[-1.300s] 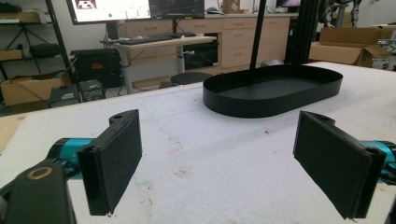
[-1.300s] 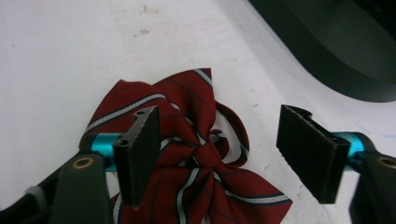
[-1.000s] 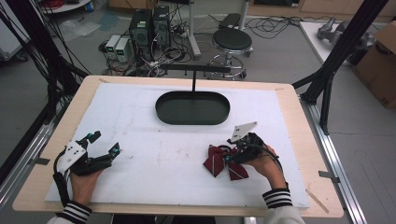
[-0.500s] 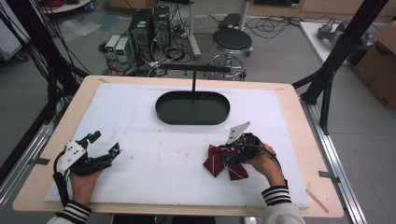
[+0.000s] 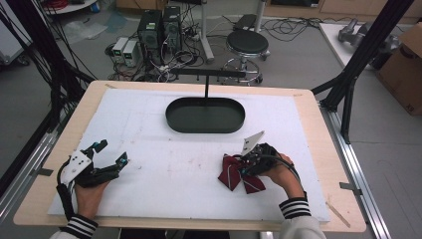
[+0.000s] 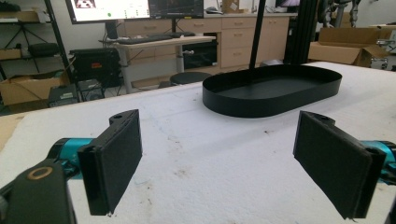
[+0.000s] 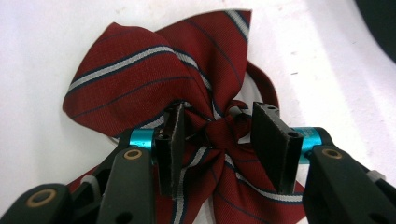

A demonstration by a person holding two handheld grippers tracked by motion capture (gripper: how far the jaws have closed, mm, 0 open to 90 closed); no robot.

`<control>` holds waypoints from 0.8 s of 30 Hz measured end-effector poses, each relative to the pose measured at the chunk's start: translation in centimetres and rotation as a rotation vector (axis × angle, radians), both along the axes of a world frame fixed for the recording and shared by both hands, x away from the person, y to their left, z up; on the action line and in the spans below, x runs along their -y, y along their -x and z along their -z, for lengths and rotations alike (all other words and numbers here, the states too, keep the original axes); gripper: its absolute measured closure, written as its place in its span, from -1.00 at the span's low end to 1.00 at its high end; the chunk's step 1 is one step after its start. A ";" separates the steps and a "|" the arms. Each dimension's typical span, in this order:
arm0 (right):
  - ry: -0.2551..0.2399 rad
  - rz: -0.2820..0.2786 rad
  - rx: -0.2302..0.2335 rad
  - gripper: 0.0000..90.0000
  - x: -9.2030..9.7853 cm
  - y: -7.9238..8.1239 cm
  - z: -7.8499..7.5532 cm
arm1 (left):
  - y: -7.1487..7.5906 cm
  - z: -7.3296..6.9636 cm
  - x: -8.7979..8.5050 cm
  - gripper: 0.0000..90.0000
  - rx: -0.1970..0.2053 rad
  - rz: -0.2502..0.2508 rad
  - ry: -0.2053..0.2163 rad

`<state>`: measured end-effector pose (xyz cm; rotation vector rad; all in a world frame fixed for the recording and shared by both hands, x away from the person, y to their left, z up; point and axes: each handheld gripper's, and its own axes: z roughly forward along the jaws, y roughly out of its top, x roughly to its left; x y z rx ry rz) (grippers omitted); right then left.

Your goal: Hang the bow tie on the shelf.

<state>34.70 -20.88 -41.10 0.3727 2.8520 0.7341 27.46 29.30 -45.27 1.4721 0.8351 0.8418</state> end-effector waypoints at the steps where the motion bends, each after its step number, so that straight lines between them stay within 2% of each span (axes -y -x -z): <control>1: 0.013 -0.007 -0.007 0.29 -0.1 0.0 0.2 | 0.0 0.0 0.0 -0.65 0.000 0.000 0.000; 3: 0.013 -0.007 -0.011 0.31 -0.2 -0.1 0.2 | 0.0 0.0 0.0 -0.65 0.000 0.000 0.000; 8: 0.015 -0.002 -0.048 0.50 -0.2 -0.3 0.5 | 0.0 0.0 0.0 -0.65 -0.001 -0.001 0.003; 11: 0.023 0.000 -0.047 0.60 -0.2 -0.2 0.5 | 0.0 0.0 0.0 -0.65 -0.001 -0.001 0.003; 16: 0.023 0.014 -0.059 0.63 -0.2 -0.2 0.5 | 0.0 0.0 0.0 -0.65 0.000 0.000 0.000; 20: 0.030 0.016 -0.042 0.65 -0.3 -0.1 0.3 | 0.0 0.0 0.0 -0.65 0.000 -0.002 0.003; 24: 0.014 0.031 -0.031 0.65 -0.1 0.0 0.1 | 0.0 0.0 0.0 -0.65 0.000 -0.001 0.002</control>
